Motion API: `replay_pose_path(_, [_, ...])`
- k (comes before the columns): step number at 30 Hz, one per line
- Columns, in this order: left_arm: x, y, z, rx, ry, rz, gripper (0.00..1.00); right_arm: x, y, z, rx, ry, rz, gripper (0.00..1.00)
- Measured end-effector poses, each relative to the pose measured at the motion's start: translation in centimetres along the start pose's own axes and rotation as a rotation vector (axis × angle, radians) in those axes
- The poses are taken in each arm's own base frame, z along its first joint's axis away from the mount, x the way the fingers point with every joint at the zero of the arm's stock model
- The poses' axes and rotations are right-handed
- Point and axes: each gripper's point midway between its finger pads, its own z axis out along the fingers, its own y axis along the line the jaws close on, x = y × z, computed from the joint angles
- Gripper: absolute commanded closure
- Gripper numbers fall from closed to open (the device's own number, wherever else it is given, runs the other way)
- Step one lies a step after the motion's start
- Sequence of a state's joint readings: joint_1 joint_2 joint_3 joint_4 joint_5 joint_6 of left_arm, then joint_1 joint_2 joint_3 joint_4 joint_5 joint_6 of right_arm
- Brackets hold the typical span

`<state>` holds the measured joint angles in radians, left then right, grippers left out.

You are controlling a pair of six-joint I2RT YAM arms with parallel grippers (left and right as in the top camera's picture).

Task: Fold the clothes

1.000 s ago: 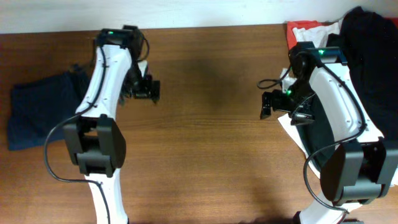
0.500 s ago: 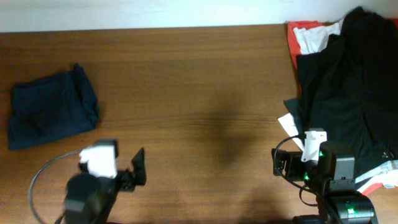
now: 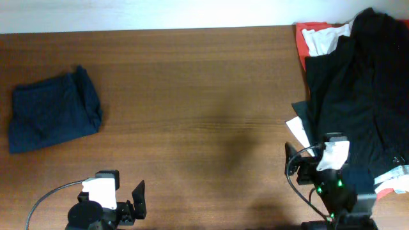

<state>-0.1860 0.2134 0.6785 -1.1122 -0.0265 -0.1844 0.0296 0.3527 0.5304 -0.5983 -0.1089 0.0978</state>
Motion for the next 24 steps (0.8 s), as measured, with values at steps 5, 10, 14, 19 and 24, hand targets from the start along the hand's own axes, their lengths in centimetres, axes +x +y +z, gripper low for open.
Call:
replay_pose_path(5, [0.1,0.0,0.0,-0.001,0.004,0.0,0.01,0.1,1.4,2.0,-0.104,-0.452,-0.072,0.01])
replay_pose_path(10, [0.1,0.0,0.0,0.0,0.003,0.0,0.01,3.7,-1.0,3.8,0.032,-0.344,-0.176,0.01])
replay_pose_path(14, [0.1,0.0,0.1,-0.001,0.004,0.0,0.01,3.6,-1.1,3.8,0.043,-0.344,-0.195,0.01])
replay_pose_path(19, [0.1,0.0,0.1,-0.001,0.004,0.0,0.01,3.6,-1.1,3.8,0.044,-0.344,-0.198,0.01])
replay_pose_path(24, [0.1,0.0,0.1,-0.001,0.004,0.0,0.01,3.6,-1.1,3.8,0.046,-0.344,-0.199,0.01])
